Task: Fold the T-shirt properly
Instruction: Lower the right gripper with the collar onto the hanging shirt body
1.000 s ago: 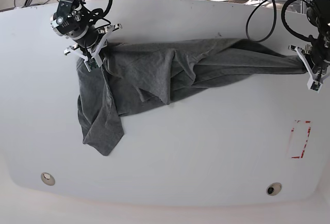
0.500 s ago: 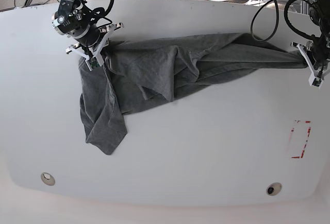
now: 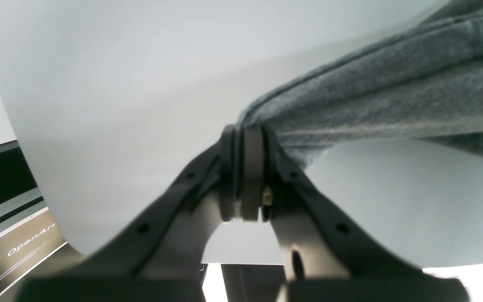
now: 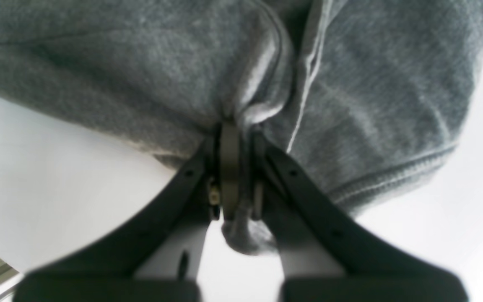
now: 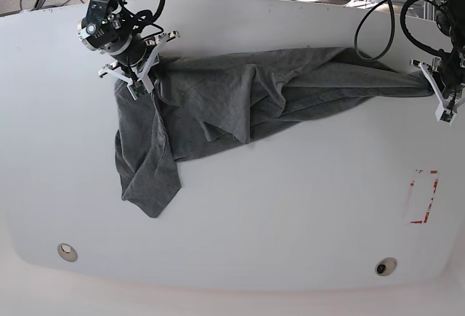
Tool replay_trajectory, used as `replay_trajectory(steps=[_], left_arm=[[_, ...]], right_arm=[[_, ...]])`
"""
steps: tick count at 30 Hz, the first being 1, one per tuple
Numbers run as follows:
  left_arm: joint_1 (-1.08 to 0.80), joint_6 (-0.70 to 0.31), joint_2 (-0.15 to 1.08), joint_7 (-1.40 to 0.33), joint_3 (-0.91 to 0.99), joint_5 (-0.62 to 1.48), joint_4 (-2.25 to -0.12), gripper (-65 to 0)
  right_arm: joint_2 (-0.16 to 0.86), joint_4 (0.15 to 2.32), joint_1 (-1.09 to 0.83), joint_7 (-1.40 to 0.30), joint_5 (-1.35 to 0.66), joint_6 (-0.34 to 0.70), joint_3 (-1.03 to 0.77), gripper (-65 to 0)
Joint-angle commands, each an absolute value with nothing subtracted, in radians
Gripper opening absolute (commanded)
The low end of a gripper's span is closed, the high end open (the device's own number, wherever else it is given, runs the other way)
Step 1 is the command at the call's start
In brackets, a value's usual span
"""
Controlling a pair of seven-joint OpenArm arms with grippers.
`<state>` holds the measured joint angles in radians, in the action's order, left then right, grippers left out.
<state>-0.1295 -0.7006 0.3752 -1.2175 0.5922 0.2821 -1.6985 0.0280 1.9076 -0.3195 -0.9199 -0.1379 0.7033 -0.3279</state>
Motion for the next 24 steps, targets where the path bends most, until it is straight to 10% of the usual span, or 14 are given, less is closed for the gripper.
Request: replay_trajectory(steps=[1,24], left_arm=[[-0.12,-0.698,0.414,-1.213,0.607,0.275,-1.712,-60.8],[-0.12,-0.698,0.418,-1.213,0.665,0.272,-1.713,-65.0]], right_arm=[[0.035,1.923,-0.315,-0.906,-0.143,0.698,-0.331,-64.8],[0.035,1.923,-0.315,-0.909,-0.143,0.698,-0.331,-64.7]])
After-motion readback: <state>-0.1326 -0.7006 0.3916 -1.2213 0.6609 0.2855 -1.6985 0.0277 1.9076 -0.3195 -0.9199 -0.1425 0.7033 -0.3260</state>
